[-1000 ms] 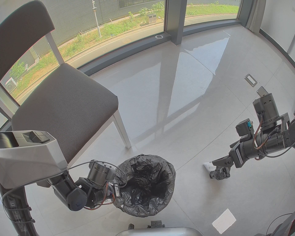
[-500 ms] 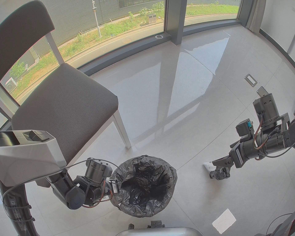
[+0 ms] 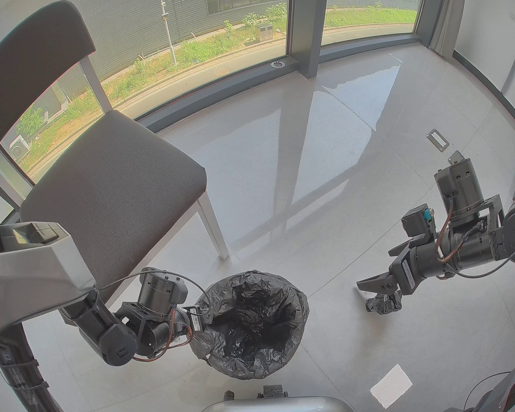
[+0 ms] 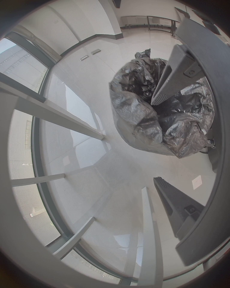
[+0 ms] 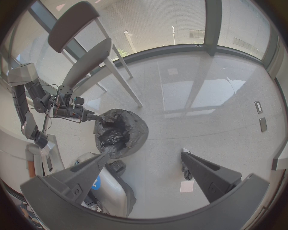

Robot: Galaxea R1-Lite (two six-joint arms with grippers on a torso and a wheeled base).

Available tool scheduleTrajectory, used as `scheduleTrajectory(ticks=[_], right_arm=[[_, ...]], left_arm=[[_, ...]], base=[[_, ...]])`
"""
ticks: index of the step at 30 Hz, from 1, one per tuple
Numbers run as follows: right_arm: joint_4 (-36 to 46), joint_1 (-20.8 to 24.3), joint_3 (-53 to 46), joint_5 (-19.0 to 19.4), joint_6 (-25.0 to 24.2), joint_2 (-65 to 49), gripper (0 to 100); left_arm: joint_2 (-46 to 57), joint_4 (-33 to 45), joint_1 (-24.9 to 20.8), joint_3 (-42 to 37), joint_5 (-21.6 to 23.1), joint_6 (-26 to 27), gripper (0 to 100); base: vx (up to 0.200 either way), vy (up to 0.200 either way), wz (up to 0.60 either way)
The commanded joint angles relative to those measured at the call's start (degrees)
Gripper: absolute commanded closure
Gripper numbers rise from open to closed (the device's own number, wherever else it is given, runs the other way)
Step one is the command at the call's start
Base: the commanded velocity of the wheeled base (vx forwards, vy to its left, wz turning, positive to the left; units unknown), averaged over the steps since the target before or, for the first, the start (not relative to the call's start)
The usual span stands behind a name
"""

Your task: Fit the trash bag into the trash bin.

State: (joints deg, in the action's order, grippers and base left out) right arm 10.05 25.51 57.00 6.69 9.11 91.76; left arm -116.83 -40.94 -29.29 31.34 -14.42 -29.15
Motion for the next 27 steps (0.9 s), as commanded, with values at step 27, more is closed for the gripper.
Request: scheduleTrajectory(ticks=[27], right_arm=[[-6.6,23.2,10.8,2.3,-5.2,23.6,0]], left_arm=[[26.6,-5.8,-4.3,7.3,0.7,7.7,0]], base=[[0.000,0.000,0.00]])
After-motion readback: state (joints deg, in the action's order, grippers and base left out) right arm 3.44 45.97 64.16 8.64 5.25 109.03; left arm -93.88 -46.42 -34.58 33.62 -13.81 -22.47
